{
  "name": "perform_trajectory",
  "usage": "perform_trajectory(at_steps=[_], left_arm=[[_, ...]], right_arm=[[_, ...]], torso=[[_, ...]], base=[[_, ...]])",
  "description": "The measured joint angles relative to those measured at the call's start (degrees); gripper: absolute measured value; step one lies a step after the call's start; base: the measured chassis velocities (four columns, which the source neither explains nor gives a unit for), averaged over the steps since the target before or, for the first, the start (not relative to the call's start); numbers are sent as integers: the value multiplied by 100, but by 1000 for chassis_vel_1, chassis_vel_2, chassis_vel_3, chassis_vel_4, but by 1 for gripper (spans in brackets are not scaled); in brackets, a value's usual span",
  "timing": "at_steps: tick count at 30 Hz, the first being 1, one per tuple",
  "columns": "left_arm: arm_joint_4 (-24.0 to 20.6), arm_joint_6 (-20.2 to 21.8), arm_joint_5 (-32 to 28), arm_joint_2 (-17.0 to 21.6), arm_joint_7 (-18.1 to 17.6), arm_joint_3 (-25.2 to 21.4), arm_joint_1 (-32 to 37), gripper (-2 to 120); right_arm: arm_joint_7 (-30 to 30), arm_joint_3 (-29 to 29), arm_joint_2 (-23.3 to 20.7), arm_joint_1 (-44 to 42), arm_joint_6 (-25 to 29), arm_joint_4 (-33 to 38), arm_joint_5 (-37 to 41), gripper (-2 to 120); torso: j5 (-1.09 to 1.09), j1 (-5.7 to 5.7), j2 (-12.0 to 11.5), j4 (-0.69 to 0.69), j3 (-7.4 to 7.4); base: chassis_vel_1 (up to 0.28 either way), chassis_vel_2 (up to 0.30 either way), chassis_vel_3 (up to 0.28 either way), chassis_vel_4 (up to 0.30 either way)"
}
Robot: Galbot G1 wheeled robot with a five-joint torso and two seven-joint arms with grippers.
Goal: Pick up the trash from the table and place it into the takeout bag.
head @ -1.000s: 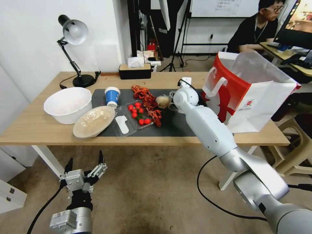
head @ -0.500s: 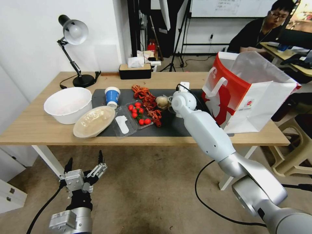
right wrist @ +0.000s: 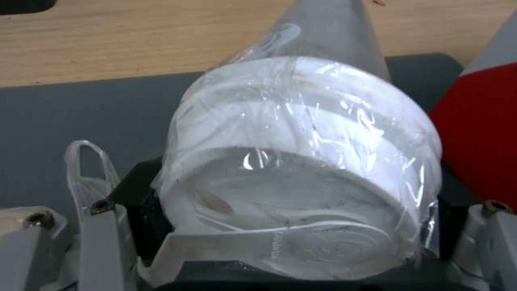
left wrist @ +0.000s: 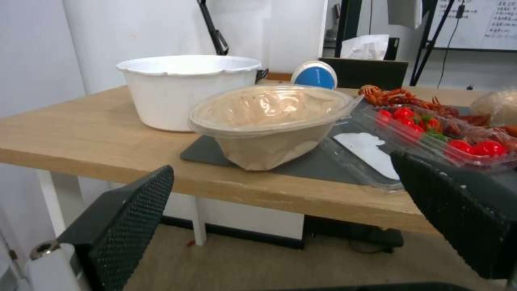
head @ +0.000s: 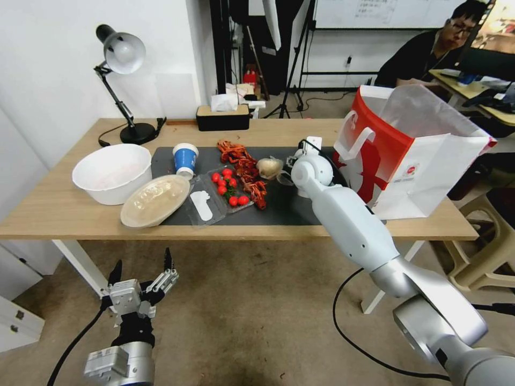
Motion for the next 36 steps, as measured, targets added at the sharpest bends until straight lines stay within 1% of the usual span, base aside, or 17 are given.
perform_trajectory(at_steps=[7,10,11,15,16,18,19,20,22,23,25,26,29,30,33,34,36], left_arm=[[8,-9,10,-1,0,10,0,100],[16,-15,22,-5,1,21,-5,100],[16,-15,22,-5,1,21,-5,100],[-3,-16,31,-8,2,17,4,100],[-3,-16,31,-8,2,17,4,100],[-13,-15,48,-17,3,13,17,100],[-21,-15,54,-21,3,12,24,100],[-21,-15,54,-21,3,12,24,100],[-29,-16,73,-37,3,11,39,100],[-29,-16,73,-37,3,11,39,100],[-21,-45,83,-57,2,15,43,100],[-21,-45,83,-57,2,15,43,100],[-17,-83,87,-66,-11,11,53,100],[-17,-83,87,-66,-11,11,53,100],[-9,-117,87,-62,-16,-5,53,100],[-9,-117,87,-62,-16,-5,53,100],[-8,-128,90,-67,-1,12,52,100]], right_arm=[[-229,-88,-149,-86,182,227,-390,78],[-416,-164,-396,-185,316,583,-715,78],[-416,-164,-396,-185,316,583,-715,78],[-713,-225,-798,-337,375,1380,-901,78],[-713,-225,-798,-337,375,1380,-901,78],[-939,-230,-1035,-426,434,1904,-949,78],[-985,-230,-1098,-454,460,2051,-949,78],[-985,-230,-1098,-454,460,2051,-949,78],[-1036,-215,-1347,-549,593,2685,-848,78],[-1036,-215,-1347,-549,593,2685,-848,78],[-1055,-104,-1570,-635,723,3233,-711,78],[-1055,-104,-1570,-635,723,3233,-711,78],[-1017,248,-1911,-764,769,3895,-706,78],[-1017,248,-1911,-764,769,3895,-706,78],[-887,696,-2378,-899,657,4315,-686,78],[-887,696,-2378,-899,657,4315,-686,78],[-814,924,-2799,-950,604,4466,-568,78]], torso=[[0,0,0,0,0],[0,0,0,0,0],[0,0,0,0,0],[0,0,0,0,0],[0,0,0,0,0],[-1,0,0,0,0],[-1,0,0,0,0],[-1,0,0,0,0],[0,-1,0,0,0],[0,-1,0,0,0],[0,-1,0,1,0],[0,-1,0,1,0],[-1,-1,0,2,0],[-1,-1,0,2,0],[2,-1,0,-2,-1],[2,-1,0,-2,-1],[0,-1,0,-1,-1]], base=[[0,0,0,0],[0,0,0,0],[0,0,0,0],[0,0,0,0],[0,0,0,0],[0,0,0,0],[0,0,0,0],[0,0,0,0],[0,0,0,0],[0,0,0,0],[0,0,0,0],[0,0,0,0],[0,0,0,0],[0,0,0,0],[0,0,0,0],[0,0,0,0],[0,0,0,0]])
